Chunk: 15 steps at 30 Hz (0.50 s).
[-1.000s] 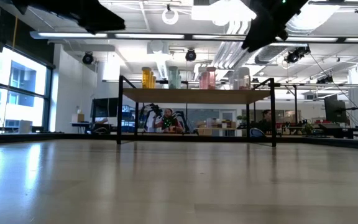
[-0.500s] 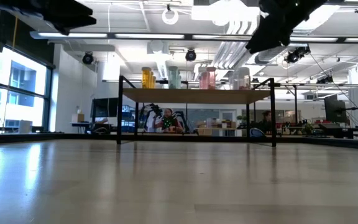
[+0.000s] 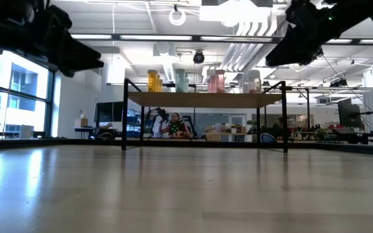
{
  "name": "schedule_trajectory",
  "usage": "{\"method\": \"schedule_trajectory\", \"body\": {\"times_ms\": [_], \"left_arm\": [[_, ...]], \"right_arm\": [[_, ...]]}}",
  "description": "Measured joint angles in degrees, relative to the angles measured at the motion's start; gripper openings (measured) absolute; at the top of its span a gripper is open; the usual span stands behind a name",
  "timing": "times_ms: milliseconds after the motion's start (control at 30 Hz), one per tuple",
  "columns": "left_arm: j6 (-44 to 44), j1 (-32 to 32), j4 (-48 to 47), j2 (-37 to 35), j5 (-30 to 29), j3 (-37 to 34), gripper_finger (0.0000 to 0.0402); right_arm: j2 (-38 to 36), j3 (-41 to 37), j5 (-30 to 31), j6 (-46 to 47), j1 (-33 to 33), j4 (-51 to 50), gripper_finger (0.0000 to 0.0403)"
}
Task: Pick and place medicine bottles onto shelf by color
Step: Return to Home Position
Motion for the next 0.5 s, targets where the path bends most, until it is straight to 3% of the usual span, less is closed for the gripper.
{"method": "schedule_trajectory", "body": {"times_ms": [200, 500], "left_arm": [[-1.20, 0.00, 5.06, -1.11, 3.48, -5.46, 0.0209], [-2.18, 0.00, 9.56, -5.10, 3.44, -10.14, 0.0209]], "right_arm": [[-7.26, -4.39, 0.28, 1.10, 0.61, 1.04, 0.0185], [-18.19, -9.78, 0.23, 0.03, 0.61, 0.76, 0.0185]]}}
